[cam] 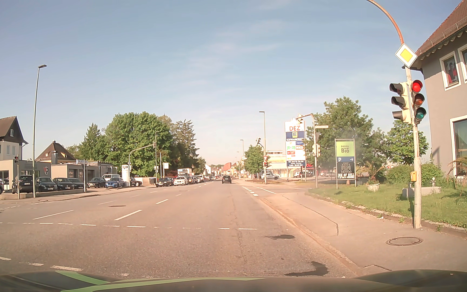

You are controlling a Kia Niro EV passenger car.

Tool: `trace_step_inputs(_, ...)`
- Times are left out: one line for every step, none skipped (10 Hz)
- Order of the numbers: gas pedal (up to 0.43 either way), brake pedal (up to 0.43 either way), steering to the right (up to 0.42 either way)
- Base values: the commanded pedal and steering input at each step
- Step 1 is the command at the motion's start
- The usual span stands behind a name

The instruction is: Follow the waypoints while adhering to traffic rules and regulations

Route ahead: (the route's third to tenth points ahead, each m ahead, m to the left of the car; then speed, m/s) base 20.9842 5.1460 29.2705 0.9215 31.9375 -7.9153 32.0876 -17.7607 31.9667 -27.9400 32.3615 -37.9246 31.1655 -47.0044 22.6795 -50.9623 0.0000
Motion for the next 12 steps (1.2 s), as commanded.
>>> trace_step_inputs(0.000,0.354,0.002)
trace_step_inputs(0.000,0.354,0.002)
trace_step_inputs(0.000,0.354,0.002)
trace_step_inputs(0.000,0.354,0.002)
trace_step_inputs(0.000,0.354,0.002)
trace_step_inputs(0.000,0.354,0.002)
trace_step_inputs(0.000,0.354,0.002)
trace_step_inputs(0.000,0.354,0.002)
trace_step_inputs(0.000,0.354,0.002)
trace_step_inputs(0.000,0.354,0.002)
trace_step_inputs(0.000,0.354,0.002)
trace_step_inputs(0.000,0.354,0.002)
